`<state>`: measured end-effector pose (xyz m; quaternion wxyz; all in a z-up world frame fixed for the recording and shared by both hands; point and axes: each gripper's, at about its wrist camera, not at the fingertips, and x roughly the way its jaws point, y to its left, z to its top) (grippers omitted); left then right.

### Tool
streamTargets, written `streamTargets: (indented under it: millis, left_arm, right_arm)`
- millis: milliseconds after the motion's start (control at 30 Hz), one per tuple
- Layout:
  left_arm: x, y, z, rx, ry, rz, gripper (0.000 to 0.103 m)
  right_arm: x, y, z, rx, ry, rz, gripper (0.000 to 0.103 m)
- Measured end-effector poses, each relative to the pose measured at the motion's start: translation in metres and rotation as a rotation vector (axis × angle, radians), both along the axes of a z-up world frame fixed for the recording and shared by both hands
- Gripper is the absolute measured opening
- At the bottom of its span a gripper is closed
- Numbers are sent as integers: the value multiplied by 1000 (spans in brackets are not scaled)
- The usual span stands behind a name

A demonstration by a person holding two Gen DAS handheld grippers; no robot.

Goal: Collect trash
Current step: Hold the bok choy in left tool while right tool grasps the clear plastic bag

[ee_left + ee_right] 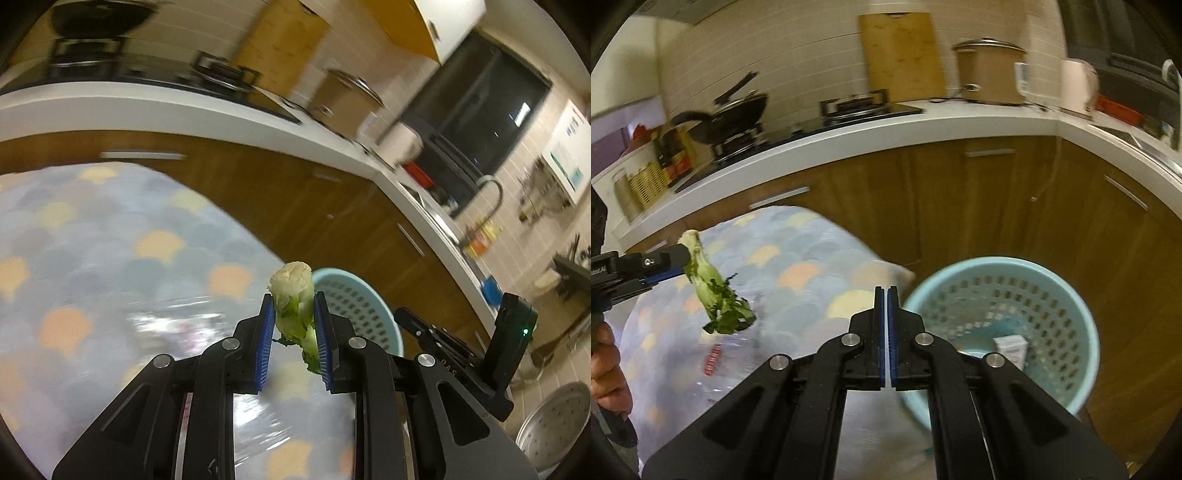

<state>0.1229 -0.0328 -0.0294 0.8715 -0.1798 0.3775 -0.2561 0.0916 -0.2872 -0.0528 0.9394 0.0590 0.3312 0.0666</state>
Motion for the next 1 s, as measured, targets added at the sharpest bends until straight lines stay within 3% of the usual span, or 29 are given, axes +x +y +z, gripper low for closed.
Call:
streamTargets:
  millis: [267, 433, 567, 633, 667, 733, 767, 800, 900, 1000]
  left_arm:
    - [27, -84, -14, -9, 30, -127, 20]
    - [16, -84, 1, -11, -13, -120, 20]
    - [-1, -53, 13, -11, -37, -53, 20]
    - [-11, -31, 17, -4, -48, -2, 20]
    - [-16, -20, 18, -4, -50, 20, 20]
    - [-22, 0, 20, -7, -51, 54, 20]
    - [-27, 14, 21, -7, -52, 79, 20]
    - [-31, 25, 22, -8, -55, 101, 20]
    - [-44, 60, 25, -17, -64, 161, 20]
    - [-57, 87, 28, -36, -74, 189, 20]
  right_arm:
    - [-6, -64, -18, 50, 50, -76, 0]
    - [-13, -40, -16, 93, 34, 65, 1]
    - [-14, 5, -15, 70, 30, 180, 3]
    - [-15, 23, -17, 99, 48, 241, 10]
    - [-17, 42, -21, 120, 65, 288, 21]
    - [-25, 73, -27, 103, 74, 348, 51]
    - [-29, 86, -30, 91, 75, 366, 73]
    - [-33, 99, -33, 84, 79, 379, 83]
    - [-32, 132, -49, 109, 139, 416, 92]
    - [-19, 154, -67, 68, 209, 366, 93]
